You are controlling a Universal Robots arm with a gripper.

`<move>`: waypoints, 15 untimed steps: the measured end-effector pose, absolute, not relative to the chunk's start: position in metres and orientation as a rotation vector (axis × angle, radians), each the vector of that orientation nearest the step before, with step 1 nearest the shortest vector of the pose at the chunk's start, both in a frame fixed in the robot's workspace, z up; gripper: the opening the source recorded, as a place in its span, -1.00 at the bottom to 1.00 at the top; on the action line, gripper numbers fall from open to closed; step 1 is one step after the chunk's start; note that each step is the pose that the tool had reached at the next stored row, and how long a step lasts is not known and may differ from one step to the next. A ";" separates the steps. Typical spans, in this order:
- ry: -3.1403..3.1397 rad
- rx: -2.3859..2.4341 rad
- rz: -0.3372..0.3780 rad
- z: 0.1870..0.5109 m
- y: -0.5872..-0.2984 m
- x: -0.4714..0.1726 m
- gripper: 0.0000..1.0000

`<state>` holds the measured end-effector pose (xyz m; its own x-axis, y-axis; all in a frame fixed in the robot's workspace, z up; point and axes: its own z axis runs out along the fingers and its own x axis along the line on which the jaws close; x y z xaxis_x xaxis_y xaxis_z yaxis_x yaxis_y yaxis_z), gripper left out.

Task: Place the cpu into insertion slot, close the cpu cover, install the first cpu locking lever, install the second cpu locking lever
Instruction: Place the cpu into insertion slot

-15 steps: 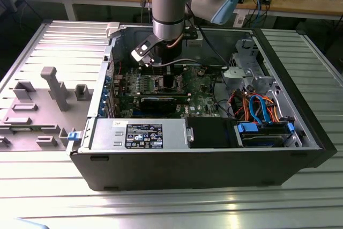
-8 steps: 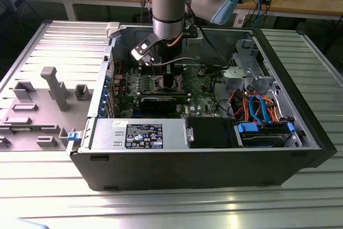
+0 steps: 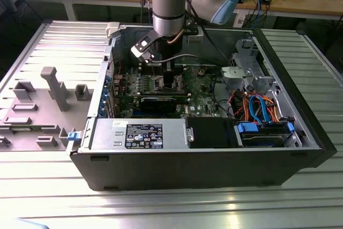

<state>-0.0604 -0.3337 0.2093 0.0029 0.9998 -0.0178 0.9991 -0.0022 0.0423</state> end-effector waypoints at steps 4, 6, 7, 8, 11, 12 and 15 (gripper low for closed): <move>2.189 2.194 0.025 0.217 -0.334 -0.060 -0.05; 2.189 2.194 0.024 0.219 -0.334 -0.060 -0.05; 2.189 2.195 0.022 0.220 -0.334 -0.059 -0.29; 2.190 2.196 0.020 0.220 -0.334 -0.059 -0.41; 2.192 2.197 0.017 0.220 -0.334 -0.058 -0.78; 2.192 2.197 0.017 0.220 -0.334 -0.058 -0.79; 2.192 2.197 0.017 0.220 -0.334 -0.058 -0.79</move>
<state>-0.0577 -0.3337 0.2204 0.0028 0.9998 -0.0190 0.9994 -0.0021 0.0349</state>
